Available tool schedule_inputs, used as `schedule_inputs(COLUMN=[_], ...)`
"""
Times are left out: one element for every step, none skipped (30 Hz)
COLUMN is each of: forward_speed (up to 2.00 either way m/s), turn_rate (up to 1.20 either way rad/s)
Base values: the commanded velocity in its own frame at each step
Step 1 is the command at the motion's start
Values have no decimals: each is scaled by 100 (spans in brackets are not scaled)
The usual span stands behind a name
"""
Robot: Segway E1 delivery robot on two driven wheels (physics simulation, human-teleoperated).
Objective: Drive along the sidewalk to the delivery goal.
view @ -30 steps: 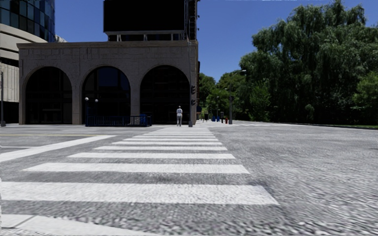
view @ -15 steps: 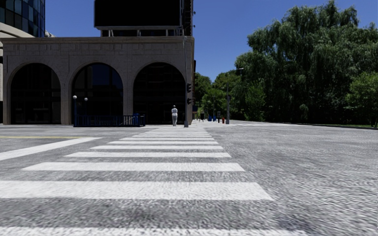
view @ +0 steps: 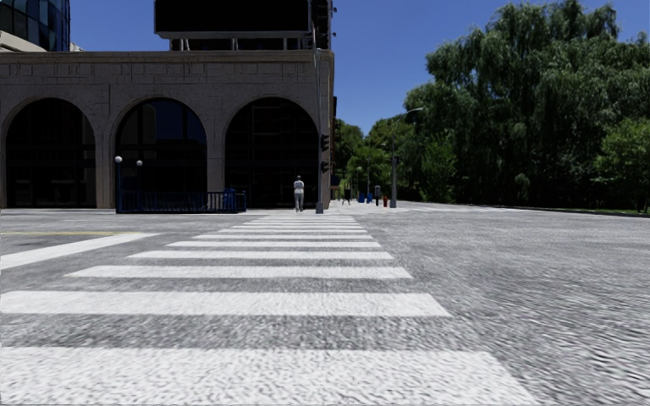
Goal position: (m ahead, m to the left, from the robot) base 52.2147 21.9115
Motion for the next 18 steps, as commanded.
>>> schedule_inputs(forward_speed=[132,133,133,134,134,134,134,134,134,135,135,135,135,136,144,200,200,200], turn_rate=[0,0,0,0,0,0,0,0,0,0,0,0,0,0,0,0,0,0])
